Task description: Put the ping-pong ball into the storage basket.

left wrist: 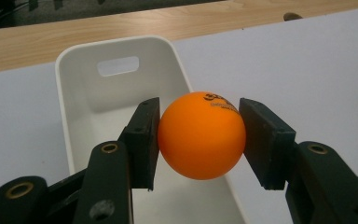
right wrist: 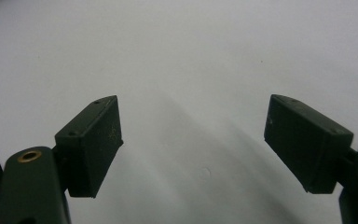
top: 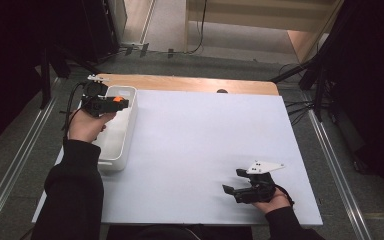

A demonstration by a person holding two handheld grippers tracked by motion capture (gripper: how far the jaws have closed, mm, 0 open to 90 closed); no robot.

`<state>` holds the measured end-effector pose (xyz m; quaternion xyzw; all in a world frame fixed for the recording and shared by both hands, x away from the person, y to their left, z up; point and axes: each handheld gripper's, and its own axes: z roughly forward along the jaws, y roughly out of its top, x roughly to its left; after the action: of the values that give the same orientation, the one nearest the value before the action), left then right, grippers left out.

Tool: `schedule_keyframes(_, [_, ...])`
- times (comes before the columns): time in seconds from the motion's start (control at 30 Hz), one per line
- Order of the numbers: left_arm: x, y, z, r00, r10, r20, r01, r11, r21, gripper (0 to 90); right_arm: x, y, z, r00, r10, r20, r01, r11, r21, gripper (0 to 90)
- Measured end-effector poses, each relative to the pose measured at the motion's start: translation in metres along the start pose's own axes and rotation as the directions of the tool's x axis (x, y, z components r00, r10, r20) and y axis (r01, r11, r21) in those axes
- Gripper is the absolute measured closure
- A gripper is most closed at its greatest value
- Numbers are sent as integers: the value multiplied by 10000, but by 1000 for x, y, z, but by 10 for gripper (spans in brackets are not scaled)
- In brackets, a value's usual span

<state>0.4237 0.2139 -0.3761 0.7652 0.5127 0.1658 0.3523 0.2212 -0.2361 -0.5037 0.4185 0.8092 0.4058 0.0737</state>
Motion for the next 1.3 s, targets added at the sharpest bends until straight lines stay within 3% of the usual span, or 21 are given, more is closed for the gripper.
schedule_keyframes(0.33, [6, -5, 9, 9983, -232, -534, 232, 9997, -6, 508, -1, 1, 1, 10000, -23, -31, 23, 10000, -10, 175])
schedule_keyframes(0.43, [8, -7, 12, 9982, -351, -481, 342, 9992, -202, 508, -1, 1, 1, 10000, -41, -34, 41, 10000, -11, 175])
schedule_keyframes(0.9, [10, -11, 24, 9968, -405, -693, 404, 9992, -28, 507, 0, 0, 0, 10000, 21, -2, -21, 10000, 2, 175])
schedule_keyframes(1.3, [8, -12, 27, 9966, -198, -800, 203, 9998, 51, 505, 0, 0, 0, 10000, 1, -3, -1, 10000, -16, 175])
